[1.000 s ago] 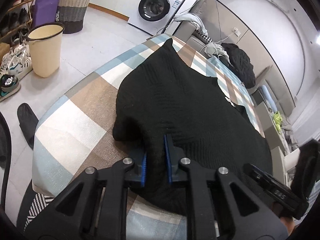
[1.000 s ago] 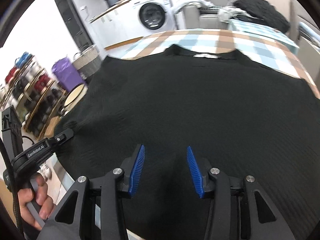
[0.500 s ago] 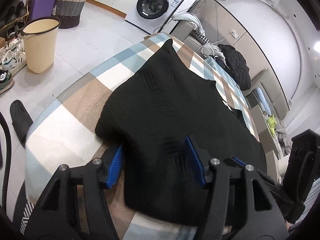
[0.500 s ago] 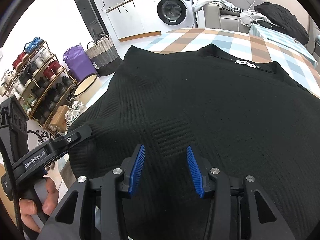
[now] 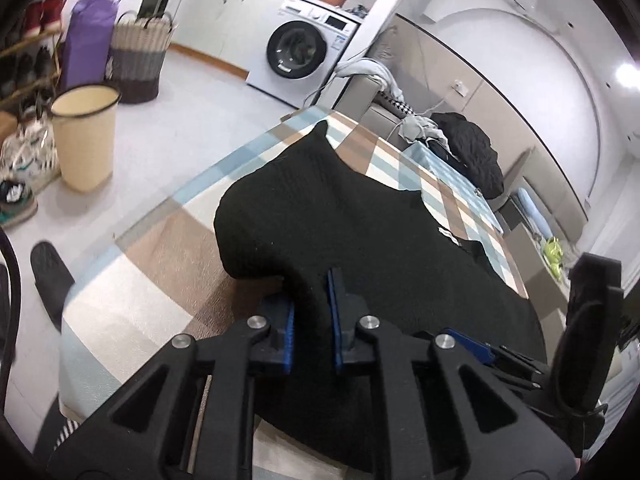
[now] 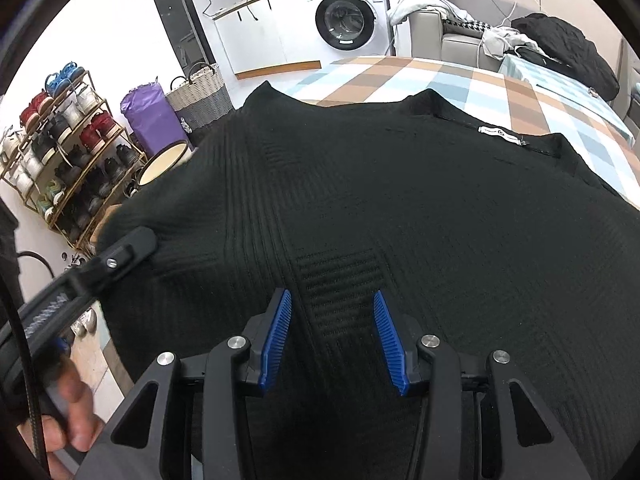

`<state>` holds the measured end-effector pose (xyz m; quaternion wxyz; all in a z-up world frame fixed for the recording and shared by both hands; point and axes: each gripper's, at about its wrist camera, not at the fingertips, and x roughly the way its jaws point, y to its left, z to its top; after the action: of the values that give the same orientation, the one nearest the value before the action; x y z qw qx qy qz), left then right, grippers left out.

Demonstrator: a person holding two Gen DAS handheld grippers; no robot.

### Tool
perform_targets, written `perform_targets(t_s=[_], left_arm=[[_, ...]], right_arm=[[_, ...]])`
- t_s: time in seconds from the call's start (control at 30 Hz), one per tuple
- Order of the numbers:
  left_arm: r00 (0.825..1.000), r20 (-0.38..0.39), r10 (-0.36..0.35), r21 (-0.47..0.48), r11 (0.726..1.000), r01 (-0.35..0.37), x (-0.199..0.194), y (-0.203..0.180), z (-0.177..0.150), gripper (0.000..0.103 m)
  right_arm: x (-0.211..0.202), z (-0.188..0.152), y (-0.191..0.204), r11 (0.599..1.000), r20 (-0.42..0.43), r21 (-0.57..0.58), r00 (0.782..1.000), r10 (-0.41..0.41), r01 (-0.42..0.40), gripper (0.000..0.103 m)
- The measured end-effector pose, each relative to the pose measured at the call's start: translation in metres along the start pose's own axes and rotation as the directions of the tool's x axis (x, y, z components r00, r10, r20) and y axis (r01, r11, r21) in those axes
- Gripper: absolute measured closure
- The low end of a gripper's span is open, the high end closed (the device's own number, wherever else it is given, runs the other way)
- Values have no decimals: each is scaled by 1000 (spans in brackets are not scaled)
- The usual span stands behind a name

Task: Fold small clothes

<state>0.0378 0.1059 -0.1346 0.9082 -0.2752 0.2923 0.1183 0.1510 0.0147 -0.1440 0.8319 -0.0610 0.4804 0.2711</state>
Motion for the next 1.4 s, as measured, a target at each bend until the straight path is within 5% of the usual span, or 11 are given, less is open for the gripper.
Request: perform_targets(t_s=[0.27,0.5,0.6,0.7,0.8,0.93,1.03,1.1,1.17,1.4], left_arm=[[999,17,-28,40,999,27,-13,-10,9,93],[990,62,-124,269,958,103,-27,-85,23,94],[973,39,-230,403,894,195,-28,-139,18,94],[937,-51,-345,529,786,318,-24,-201,-6,94],[876,-209,-435,591,657,468,-15,-252,-47,94],[802,-437,-406,597,536,597,1,-281,-103,92],[769,-509,-386,565,524,637,2,-276,-119,79],[764,-505,-402,542,541,643,-4,-264,-116,46],[769,-467,-436,514,574,638,-12,-246,-102,38],[868,-353,-348,455,747,484,-10,-176,-48,37]], right_arm=[[-12,-1,-11,999,10,34,999,40,-41,58],[-78,-24,-59,986,98,165,994,-36,19,58],[-102,-43,-85,969,108,238,989,-99,71,58],[-126,-63,-110,940,107,319,981,-161,120,58],[-149,-84,-139,899,106,403,966,-235,174,58],[-170,-110,-171,832,81,499,943,-322,241,58],[-179,-122,-186,799,66,547,939,-338,250,58],[-185,-127,-191,795,73,559,941,-330,235,58],[-189,-127,-193,805,98,562,950,-295,192,58],[-180,-116,-195,808,190,587,978,-80,-48,52]])
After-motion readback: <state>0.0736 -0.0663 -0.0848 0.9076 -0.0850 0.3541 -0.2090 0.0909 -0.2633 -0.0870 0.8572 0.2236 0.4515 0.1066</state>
